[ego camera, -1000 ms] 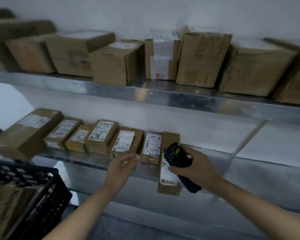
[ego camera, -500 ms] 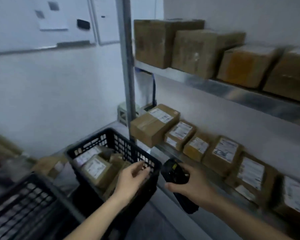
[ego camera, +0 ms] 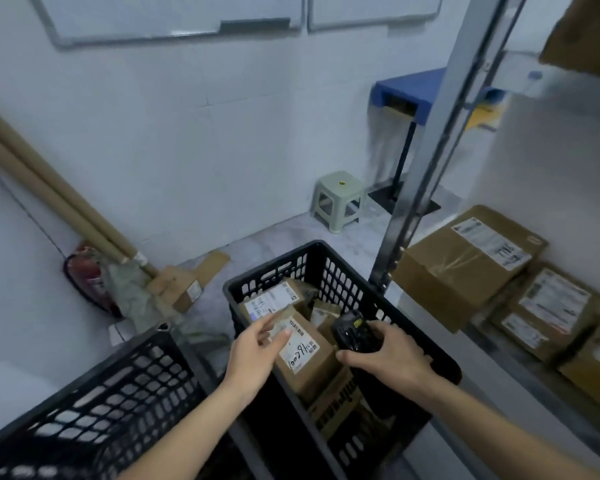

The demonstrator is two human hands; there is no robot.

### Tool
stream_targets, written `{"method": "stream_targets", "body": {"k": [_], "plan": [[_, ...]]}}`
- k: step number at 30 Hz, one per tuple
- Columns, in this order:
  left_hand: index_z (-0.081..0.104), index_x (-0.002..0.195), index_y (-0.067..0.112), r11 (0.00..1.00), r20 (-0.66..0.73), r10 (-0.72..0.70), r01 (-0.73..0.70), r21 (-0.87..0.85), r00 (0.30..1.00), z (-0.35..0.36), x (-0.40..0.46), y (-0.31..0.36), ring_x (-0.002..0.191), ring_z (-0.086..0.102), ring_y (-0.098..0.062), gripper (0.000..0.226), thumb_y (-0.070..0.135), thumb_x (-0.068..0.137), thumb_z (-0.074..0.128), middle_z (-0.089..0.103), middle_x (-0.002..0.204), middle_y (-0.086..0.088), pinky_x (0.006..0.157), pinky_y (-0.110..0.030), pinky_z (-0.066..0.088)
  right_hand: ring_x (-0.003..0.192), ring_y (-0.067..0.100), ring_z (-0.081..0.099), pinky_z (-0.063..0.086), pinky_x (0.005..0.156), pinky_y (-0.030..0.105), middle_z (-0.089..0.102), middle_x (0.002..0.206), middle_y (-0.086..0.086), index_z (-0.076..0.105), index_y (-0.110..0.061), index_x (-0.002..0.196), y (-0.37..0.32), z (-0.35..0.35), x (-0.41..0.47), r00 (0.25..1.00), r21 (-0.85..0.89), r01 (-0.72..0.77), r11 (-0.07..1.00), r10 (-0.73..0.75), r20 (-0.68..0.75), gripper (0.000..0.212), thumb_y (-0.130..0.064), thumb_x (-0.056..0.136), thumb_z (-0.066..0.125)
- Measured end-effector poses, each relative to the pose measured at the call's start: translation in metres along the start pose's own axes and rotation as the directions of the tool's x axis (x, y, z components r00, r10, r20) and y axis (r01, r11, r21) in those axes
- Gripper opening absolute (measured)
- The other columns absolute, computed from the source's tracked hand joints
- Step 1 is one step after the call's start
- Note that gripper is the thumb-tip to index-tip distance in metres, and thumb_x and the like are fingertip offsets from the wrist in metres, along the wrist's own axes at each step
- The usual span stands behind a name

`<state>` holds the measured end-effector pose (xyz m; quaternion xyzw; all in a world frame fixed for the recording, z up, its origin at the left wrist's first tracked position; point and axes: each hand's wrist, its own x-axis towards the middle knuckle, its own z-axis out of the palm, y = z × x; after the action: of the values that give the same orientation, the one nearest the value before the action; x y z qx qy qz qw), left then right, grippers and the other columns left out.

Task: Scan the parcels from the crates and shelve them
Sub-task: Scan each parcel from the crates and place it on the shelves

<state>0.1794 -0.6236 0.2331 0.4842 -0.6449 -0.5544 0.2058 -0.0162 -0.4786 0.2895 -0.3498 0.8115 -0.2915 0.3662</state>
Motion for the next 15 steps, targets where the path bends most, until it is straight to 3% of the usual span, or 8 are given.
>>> {"method": "stream_targets", "body": {"k": [2, 5, 10, 13, 15], "plan": [[0.053, 0.143, 0.025, 0.999, 0.015, -0.036, 0.035, 0.012, 0.999, 0.001, 0.016, -0.007, 0.123, 0.056, -0.01, 0.058, 0.04, 0.091, 0.072, 0.06, 0.133, 0.009, 0.103, -0.027, 0.044, 0.119, 0.012, 0.059, 0.042, 0.09, 0.022, 0.058, 0.14, -0.007, 0.042, -0.018, 0.156, 0.003, 0.003, 0.019, 0.998, 0.009, -0.051, 0.999, 0.051, 0.025, 0.099, -0.055, 0.076, 0.087], [0.052, 0.145, 0.017, 0.997, 0.003, -0.068, 0.068, 0.042, 0.998, 0.003, 0.041, -0.015, 0.124, 0.056, -0.01, 0.06, 0.034, 0.091, 0.073, 0.06, 0.138, 0.006, 0.108, -0.029, 0.044, 0.086, -0.005, 0.051, 0.042, 0.07, 0.012, 0.053, 0.104, -0.024, 0.048, -0.016, 0.15, 0.009, 0.006, 0.04, 0.992, 0.039, -0.102, 0.994, 0.098, 0.083, 0.087, -0.046, 0.079, 0.088], [0.048, 0.149, 0.016, 0.987, 0.027, -0.101, 0.097, 0.126, 0.995, 0.011, 0.084, -0.019, 0.131, 0.053, -0.014, 0.065, 0.039, 0.093, 0.07, 0.054, 0.145, 0.002, 0.106, -0.03, 0.045, 0.09, -0.004, 0.053, 0.045, 0.078, 0.016, 0.055, 0.103, -0.024, 0.057, -0.023, 0.135, 0.03, 0.022, 0.061, 0.964, 0.062, -0.197, 0.978, 0.182, 0.192, 0.08, -0.054, 0.07, 0.091], [0.047, 0.149, 0.014, 0.972, 0.043, -0.092, 0.08, 0.22, 0.995, 0.019, 0.104, -0.026, 0.135, 0.049, -0.017, 0.066, 0.043, 0.093, 0.068, 0.052, 0.149, -0.002, 0.11, -0.033, 0.043, 0.086, -0.008, 0.054, 0.044, 0.067, 0.009, 0.059, 0.098, -0.025, 0.059, -0.034, 0.107, 0.038, 0.033, 0.066, 0.948, 0.057, -0.222, 0.973, 0.203, 0.244, 0.05, -0.049, 0.072, 0.092], [0.046, 0.149, 0.012, 0.949, 0.064, -0.097, 0.072, 0.307, 0.993, 0.025, 0.111, -0.031, 0.138, 0.048, -0.019, 0.065, 0.043, 0.095, 0.065, 0.05, 0.15, -0.004, 0.113, -0.034, 0.039, 0.087, -0.006, 0.059, 0.048, 0.07, 0.011, 0.062, 0.097, -0.023, 0.057, -0.037, 0.092, 0.042, 0.04, 0.07, 0.938, 0.08, -0.247, 0.966, 0.217, 0.27, 0.04, -0.045, 0.074, 0.092]]}}
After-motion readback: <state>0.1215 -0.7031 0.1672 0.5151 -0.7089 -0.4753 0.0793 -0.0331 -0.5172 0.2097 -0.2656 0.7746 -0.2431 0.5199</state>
